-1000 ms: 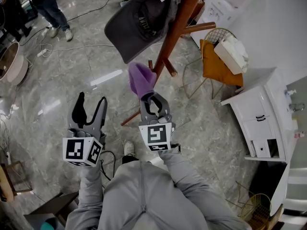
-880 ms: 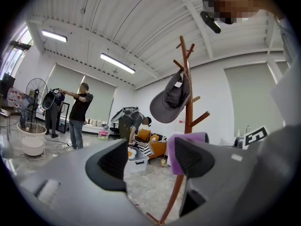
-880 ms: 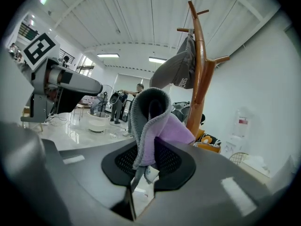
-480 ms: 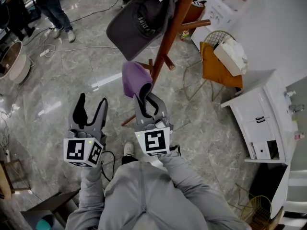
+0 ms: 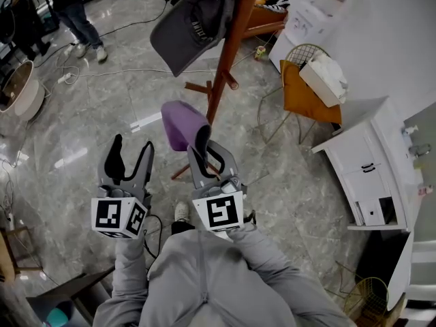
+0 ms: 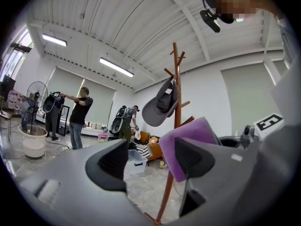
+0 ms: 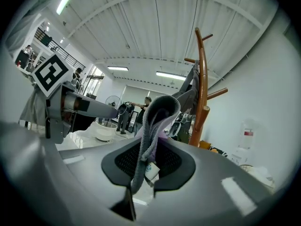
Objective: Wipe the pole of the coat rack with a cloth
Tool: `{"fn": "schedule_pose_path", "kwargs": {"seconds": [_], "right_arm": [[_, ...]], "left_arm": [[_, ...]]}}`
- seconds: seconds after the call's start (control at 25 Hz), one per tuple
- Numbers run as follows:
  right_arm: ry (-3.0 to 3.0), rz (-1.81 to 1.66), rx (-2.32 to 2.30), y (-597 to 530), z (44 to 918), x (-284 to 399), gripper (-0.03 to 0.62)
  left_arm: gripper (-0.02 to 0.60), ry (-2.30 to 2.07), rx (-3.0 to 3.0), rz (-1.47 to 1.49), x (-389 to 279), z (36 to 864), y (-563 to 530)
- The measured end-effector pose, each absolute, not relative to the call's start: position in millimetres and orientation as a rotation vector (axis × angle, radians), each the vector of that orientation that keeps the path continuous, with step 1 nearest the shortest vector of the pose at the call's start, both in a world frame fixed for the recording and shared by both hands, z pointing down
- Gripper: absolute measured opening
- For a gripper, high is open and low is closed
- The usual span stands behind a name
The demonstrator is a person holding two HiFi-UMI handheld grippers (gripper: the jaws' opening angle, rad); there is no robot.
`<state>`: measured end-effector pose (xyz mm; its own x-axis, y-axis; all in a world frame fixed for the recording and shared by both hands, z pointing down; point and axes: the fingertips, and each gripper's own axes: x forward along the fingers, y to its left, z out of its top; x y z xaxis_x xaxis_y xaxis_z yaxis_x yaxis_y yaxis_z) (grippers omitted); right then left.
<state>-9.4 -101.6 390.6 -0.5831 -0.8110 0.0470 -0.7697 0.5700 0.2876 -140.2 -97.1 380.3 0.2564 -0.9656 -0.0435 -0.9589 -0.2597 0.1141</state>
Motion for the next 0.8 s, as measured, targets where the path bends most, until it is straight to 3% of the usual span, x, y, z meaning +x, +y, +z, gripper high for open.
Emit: {"fn": "schedule_pose_path", "kwargs": {"seconds": [0.8], "right_arm": [[-2.492,-0.355,1.657,-39.4,376.9,121.7,0.052]], "left_arm": [[0.339,-1.796,2.562,-0.179,-73.1,361.1,-43.1]]}}
